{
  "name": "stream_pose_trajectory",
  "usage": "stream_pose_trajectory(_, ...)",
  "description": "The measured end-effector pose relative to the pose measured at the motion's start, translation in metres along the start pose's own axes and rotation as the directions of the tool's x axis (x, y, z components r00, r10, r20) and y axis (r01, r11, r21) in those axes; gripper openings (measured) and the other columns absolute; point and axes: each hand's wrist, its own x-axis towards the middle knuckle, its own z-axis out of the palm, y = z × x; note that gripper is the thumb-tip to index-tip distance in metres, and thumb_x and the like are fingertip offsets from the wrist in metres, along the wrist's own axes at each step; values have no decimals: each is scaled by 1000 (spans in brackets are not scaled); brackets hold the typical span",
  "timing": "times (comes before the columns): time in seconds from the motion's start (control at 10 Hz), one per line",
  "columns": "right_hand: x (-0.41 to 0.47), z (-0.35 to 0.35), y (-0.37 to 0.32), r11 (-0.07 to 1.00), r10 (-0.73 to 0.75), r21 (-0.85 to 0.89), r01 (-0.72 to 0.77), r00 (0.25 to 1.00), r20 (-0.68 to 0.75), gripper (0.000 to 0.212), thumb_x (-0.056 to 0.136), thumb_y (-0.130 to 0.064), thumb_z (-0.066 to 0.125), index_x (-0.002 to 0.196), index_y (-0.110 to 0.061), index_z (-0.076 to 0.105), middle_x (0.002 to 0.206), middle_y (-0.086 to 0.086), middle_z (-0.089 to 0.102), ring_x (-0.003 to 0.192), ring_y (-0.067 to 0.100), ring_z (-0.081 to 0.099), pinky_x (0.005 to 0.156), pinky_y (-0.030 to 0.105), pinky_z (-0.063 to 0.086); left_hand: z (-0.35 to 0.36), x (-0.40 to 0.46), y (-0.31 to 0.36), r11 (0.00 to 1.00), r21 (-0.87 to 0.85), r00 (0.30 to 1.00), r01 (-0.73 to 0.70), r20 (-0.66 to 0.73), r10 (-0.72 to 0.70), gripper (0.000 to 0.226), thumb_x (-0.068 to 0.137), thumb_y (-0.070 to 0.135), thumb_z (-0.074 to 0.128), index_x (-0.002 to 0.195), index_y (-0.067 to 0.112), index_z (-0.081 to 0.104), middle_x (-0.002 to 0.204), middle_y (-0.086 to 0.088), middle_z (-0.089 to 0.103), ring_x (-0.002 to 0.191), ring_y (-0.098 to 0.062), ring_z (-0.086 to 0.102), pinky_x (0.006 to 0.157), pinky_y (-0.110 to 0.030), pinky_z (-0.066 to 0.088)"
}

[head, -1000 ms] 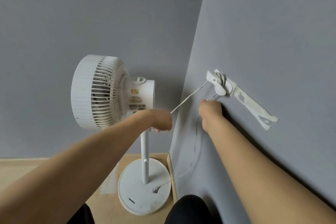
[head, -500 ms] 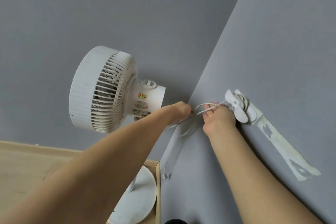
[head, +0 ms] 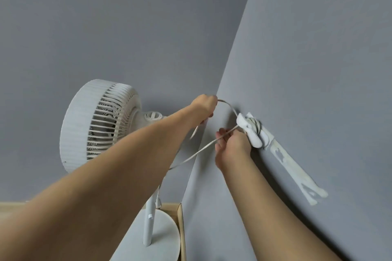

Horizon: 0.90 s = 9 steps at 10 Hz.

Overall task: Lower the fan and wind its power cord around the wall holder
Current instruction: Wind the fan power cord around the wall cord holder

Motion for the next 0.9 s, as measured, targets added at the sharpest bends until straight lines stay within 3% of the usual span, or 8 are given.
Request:
stream_pose_trajectory(0.1, 2, -4, 11, 982, 21, -189, -29, 999, -44, 39, 97, -19, 36, 129, -4, 54, 135, 18, 57, 122, 29, 57, 98, 36, 43, 0, 0, 22, 997, 50, 998, -55, -2, 55, 19, 84, 20, 36, 73, 10, 48, 64, -8, 53, 53, -23, 39, 51, -23, 30)
stream_pose_trajectory(0.2, -1, -12, 22, 948, 75, -307, -79, 997, -24, 43, 95, -12, 36, 133, 5, 47, 142, 20, 49, 132, 32, 47, 109, 44, 35, -1, -7, 43, 989, 26, 989, -145, -24, 145, 18, 84, 20, 37, 71, 11, 47, 63, -7, 53, 53, -21, 38, 51, -23, 27)
stream_pose_trajectory(0.3, -11, -15, 17, 943, 200, -284, -173, 978, 67, 45, 99, -10, 27, 140, 3, 41, 149, 17, 42, 139, 24, 39, 115, 35, 23, -2, -37, 78, 970, 86, 974, -227, 36, 225, 12, 79, 18, 39, 70, 11, 44, 62, -7, 50, 53, -22, 34, 52, -24, 24)
stream_pose_trajectory(0.5, -32, -11, 17, 916, 58, -400, 40, 972, 229, 53, 89, 7, 35, 142, 5, 32, 150, 27, 31, 136, 41, 36, 118, 43, 22, 7, -80, 113, 914, 300, 941, -273, 280, 190, 21, 83, 16, 43, 63, 12, 50, 54, -3, 56, 47, -18, 36, 48, -21, 29)
stream_pose_trajectory(0.6, -48, -8, 13, 902, -64, -389, 186, 950, 305, 67, 86, 0, 50, 148, -19, 33, 148, 0, 42, 117, 10, 45, 99, 26, 31, 12, -96, 123, 893, 358, 928, -272, 342, 146, 21, 86, 10, 44, 70, 6, 57, 60, -7, 60, 45, -17, 41, 46, -20, 36)
stream_pose_trajectory(0.7, -59, -7, 5, 890, -116, -379, 255, 929, 352, 59, 88, -20, 62, 142, -23, 39, 144, -8, 45, 117, 6, 47, 89, 22, 31, 19, -104, 132, 908, 344, 935, -240, 333, 121, 22, 91, 5, 41, 75, 2, 55, 65, -10, 59, 45, -18, 51, 41, -21, 46)
stream_pose_trajectory(0.8, -68, -8, -2, 882, -147, -367, 295, 913, 382, 49, 90, -29, 61, 136, -22, 46, 140, -8, 49, 109, -4, 51, 74, 12, 35, 20, -108, 138, 940, 287, 942, -185, 325, 86, 21, 94, 1, 37, 83, -2, 54, 71, -15, 57, 54, -25, 58, 49, -30, 56)
stream_pose_trajectory(0.9, -76, -10, -6, 882, -182, -334, 333, 894, 410, 31, 91, -27, 59, 122, -26, 60, 118, -14, 62, 104, -7, 56, 75, 13, 37, 17, -107, 142, 952, 258, 945, -163, 317, 76, 20, 94, -1, 37, 89, -6, 56, 73, -18, 59, 57, -30, 61, 60, -37, 59)
